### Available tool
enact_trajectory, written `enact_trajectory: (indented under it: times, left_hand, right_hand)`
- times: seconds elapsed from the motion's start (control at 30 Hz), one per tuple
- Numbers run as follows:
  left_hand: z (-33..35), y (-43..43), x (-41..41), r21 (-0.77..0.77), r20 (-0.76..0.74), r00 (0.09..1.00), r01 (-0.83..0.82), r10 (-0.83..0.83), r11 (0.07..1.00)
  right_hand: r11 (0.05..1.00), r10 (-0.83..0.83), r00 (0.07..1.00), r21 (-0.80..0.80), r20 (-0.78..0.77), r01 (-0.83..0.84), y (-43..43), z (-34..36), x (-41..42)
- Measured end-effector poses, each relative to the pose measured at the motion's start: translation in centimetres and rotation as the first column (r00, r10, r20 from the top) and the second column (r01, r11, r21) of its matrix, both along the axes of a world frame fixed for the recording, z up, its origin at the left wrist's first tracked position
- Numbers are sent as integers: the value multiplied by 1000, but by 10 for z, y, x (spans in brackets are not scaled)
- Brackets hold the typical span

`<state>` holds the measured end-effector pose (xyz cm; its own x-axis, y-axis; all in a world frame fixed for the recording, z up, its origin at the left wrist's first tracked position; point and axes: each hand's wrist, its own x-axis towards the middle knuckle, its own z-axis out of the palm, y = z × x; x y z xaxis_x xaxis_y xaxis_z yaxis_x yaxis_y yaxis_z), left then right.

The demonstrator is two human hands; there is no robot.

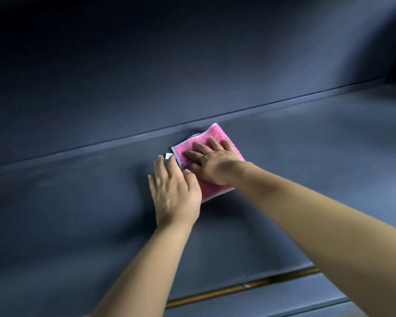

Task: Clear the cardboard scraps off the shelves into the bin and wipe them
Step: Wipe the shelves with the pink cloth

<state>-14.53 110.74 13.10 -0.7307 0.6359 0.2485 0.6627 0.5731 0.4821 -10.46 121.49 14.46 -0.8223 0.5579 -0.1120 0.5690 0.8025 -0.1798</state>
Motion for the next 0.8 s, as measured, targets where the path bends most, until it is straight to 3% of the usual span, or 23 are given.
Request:
enact_trajectory:
  times: [0.37,0.43,0.5,0.53,0.6,0.67,0.73,0.8]
  left_hand:
    - [7,-4,4,13,31,999,26,-27,1000]
    - [8,-8,7,24,20,998,63,-64,998]
    - [8,-13,14,49,24,992,119,-120,992]
    - [11,-15,19,64,49,988,145,-148,987]
    - [16,-15,32,55,114,972,200,-205,978]
    - [17,-7,43,-123,142,953,286,-268,950]
    - [8,-2,49,-345,100,947,321,-306,882]
    - [-1,-4,49,-432,13,934,327,-356,841]
  right_hand:
    - [996,90,995,32,-34,-89,-75,-5,95]
    - [998,55,997,-1,-49,-56,-75,-6,97]
    - [990,-60,982,-135,-181,36,-73,-3,89]
    - [964,-158,938,-254,-308,79,-72,-2,81]
    - [829,-437,727,-551,-529,97,-69,4,65]
    - [677,-646,499,-736,-579,22,-67,9,55]
    - [637,-697,452,-770,-556,35,-60,12,56]
    - [729,-632,471,-678,-616,90,-46,13,62]
